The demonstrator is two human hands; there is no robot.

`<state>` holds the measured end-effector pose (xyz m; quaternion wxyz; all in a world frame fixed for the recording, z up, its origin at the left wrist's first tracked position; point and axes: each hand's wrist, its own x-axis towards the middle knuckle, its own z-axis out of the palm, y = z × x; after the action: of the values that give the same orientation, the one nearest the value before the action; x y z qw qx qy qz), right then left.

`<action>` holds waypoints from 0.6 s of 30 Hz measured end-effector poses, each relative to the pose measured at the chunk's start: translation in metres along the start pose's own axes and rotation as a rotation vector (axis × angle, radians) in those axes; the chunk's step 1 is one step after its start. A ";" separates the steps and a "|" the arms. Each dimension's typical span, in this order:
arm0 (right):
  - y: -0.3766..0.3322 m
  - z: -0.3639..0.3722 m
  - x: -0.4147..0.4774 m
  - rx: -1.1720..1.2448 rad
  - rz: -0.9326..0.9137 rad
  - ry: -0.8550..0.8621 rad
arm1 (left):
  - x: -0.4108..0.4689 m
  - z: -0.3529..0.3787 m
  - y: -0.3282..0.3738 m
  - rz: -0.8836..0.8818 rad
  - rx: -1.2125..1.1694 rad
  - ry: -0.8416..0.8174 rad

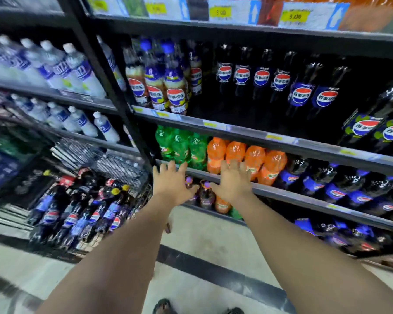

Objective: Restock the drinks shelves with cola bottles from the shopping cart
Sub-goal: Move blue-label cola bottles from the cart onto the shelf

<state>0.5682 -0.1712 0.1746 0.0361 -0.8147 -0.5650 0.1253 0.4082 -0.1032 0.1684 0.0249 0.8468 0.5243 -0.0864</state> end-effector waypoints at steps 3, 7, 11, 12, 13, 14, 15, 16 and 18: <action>-0.040 0.018 -0.004 -0.021 -0.040 -0.027 | -0.019 0.018 -0.042 -0.042 -0.022 -0.021; -0.097 0.053 -0.002 -0.053 -0.058 -0.077 | -0.032 0.038 -0.105 -0.081 -0.078 -0.047; -0.167 0.081 0.010 -0.017 -0.024 -0.135 | -0.031 0.056 -0.183 -0.095 -0.115 -0.088; -0.188 0.088 0.014 -0.007 -0.026 -0.140 | -0.030 0.061 -0.205 -0.091 -0.109 -0.116; -0.209 0.096 0.016 -0.003 -0.034 -0.145 | -0.028 0.068 -0.227 -0.085 -0.099 -0.149; -0.229 0.105 0.018 0.000 -0.042 -0.155 | -0.028 0.074 -0.249 -0.083 -0.090 -0.179; -0.250 0.113 0.019 0.002 -0.048 -0.162 | -0.027 0.080 -0.271 -0.085 -0.085 -0.203; -0.269 0.121 0.021 0.003 -0.056 -0.172 | -0.027 0.086 -0.292 -0.092 -0.084 -0.222; -0.304 0.135 0.022 0.010 -0.079 -0.203 | -0.028 0.096 -0.330 -0.113 -0.083 -0.261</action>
<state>0.2652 -0.0528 0.1015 -0.0123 -0.7748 -0.5968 0.2083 0.0905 0.0076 0.0951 0.1232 0.7956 0.5667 -0.1752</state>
